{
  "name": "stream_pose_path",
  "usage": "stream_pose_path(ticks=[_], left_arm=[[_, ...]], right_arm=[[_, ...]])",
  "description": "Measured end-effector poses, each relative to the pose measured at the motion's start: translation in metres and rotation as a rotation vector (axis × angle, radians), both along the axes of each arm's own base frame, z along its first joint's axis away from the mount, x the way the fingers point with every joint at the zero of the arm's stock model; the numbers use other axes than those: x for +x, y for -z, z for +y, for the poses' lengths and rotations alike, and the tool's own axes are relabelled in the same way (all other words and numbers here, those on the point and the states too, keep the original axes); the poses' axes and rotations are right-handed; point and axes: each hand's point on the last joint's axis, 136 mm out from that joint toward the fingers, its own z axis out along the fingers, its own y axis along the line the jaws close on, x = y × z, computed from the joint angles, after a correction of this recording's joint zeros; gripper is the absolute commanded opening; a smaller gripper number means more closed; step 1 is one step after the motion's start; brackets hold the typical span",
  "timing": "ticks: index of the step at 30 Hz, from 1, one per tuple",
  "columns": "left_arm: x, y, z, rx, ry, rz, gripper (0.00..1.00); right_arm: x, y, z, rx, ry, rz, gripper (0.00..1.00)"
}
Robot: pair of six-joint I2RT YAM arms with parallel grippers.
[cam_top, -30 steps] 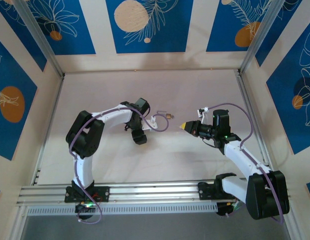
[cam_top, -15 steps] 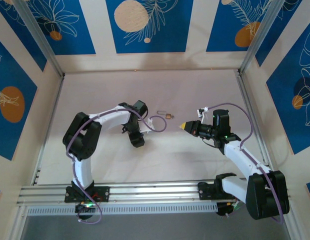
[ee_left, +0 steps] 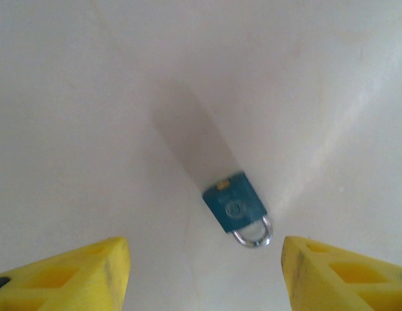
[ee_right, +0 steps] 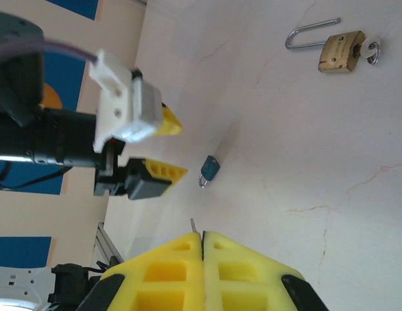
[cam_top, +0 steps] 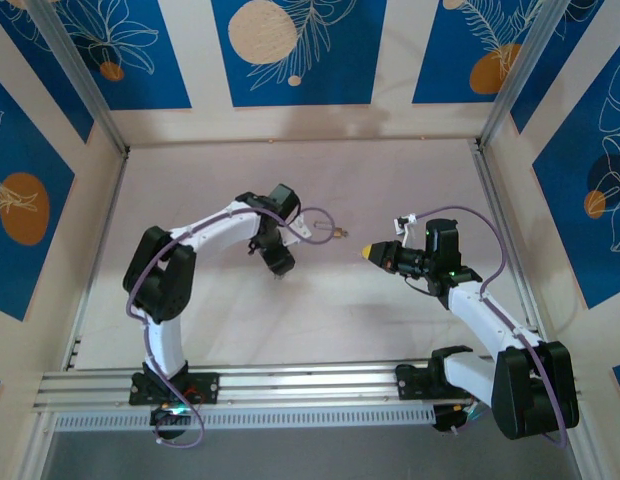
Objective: Unlock with the key
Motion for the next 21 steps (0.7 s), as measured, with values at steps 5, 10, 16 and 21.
stream_pose_path(ticks=[5,10,16,21], left_arm=[[-0.001,0.002,-0.005,-0.017,-0.165,0.066,0.61],[-0.014,0.010,-0.003,-0.025,-0.313,0.141,0.59],[-0.017,0.017,-0.001,-0.012,-0.399,0.170,0.55],[-0.020,0.033,0.001,0.023,-0.421,0.201,0.52]], right_arm=[[-0.001,-0.005,0.000,0.003,0.000,-0.019,0.00],[-0.001,-0.007,-0.001,0.001,0.004,-0.027,0.00],[-0.001,-0.008,-0.001,0.000,0.007,-0.030,0.00],[-0.002,-0.013,-0.001,0.001,0.006,-0.048,0.00]])
